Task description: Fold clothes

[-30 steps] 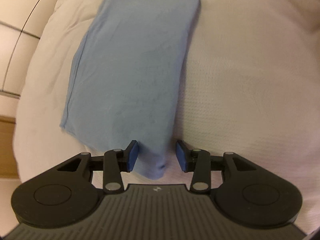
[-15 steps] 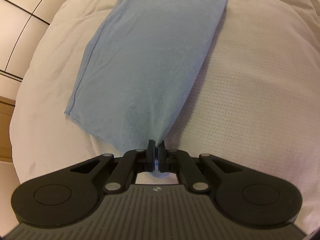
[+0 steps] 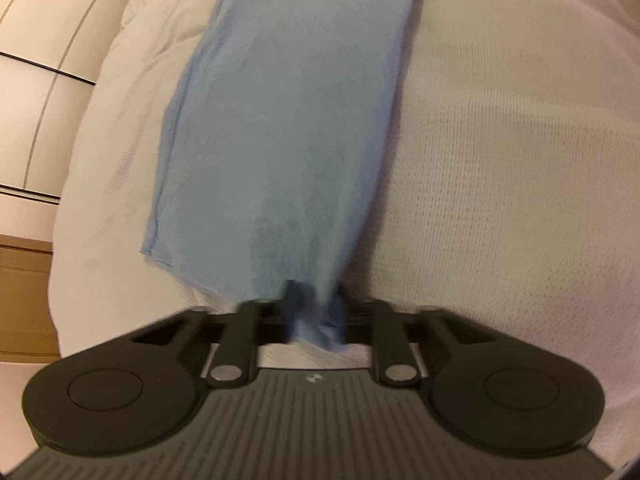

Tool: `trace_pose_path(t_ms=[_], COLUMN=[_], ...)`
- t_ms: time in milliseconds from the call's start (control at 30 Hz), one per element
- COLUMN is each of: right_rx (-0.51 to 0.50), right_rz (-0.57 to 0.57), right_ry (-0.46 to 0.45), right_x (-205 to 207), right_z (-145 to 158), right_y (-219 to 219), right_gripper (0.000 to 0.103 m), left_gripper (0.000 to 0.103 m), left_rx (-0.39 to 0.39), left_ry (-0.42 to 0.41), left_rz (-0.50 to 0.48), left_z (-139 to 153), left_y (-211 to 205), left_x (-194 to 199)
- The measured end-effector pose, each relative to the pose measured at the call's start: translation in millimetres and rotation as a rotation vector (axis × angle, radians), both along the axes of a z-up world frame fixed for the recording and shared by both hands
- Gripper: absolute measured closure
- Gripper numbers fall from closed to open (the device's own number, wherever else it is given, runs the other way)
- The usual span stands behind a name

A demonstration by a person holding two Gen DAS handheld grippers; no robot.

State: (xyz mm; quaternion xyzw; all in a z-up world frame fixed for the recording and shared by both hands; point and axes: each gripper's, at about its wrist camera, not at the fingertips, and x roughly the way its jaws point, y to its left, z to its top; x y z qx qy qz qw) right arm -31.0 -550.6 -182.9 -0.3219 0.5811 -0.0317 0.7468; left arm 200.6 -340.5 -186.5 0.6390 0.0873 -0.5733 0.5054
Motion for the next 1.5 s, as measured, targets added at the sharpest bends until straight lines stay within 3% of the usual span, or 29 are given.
trace_pose_path(t_ms=[33, 200, 600, 767, 1000, 1133, 1267, 1300, 1367, 1400, 1500], right_rx=[0.005, 0.016, -0.016, -0.019, 0.027, 0.046, 0.045, 0.043, 0.048, 0.047, 0.052], right_rz=[-0.014, -0.049, -0.069, -0.073, -0.104, -0.139, -0.167, -0.171, -0.198, -0.219, -0.294], right_ry=[0.003, -0.007, -0.004, 0.02, 0.058, 0.052, 0.029, 0.026, 0.02, 0.016, 0.003], right_x=[2, 2, -16, -56, -123, -155, -159, -157, -157, -158, -162], right_z=[1, 20, 53, 65, 74, 65, 45, 41, 37, 36, 36], right_y=[-4, -15, 5, 24, 63, 80, 81, 79, 78, 79, 85], right_gripper=[0.103, 0.103, 0.103, 0.103, 0.103, 0.103, 0.102, 0.102, 0.08, 0.074, 0.072], left_gripper=[0.101, 0.102, 0.103, 0.103, 0.103, 0.103, 0.102, 0.101, 0.098, 0.097, 0.097], left_rx=[0.003, 0.018, -0.024, -0.004, 0.055, 0.089, 0.131, 0.141, 0.152, 0.16, 0.187], left_ry=[0.003, 0.017, 0.093, 0.132, 0.212, 0.231, 0.208, 0.2, 0.18, 0.169, 0.129], left_rz=[-0.005, -0.029, -0.133, -0.162, -0.178, -0.173, -0.136, -0.131, -0.133, -0.142, -0.183], left_z=[0, -1, 56, 75, 90, 88, 81, 80, 85, 88, 93], left_y=[0, -1, 24, 52, 99, 118, 124, 125, 134, 140, 154], left_x=[2, 9, -15, -46, -121, -157, -170, -171, -168, -166, -153])
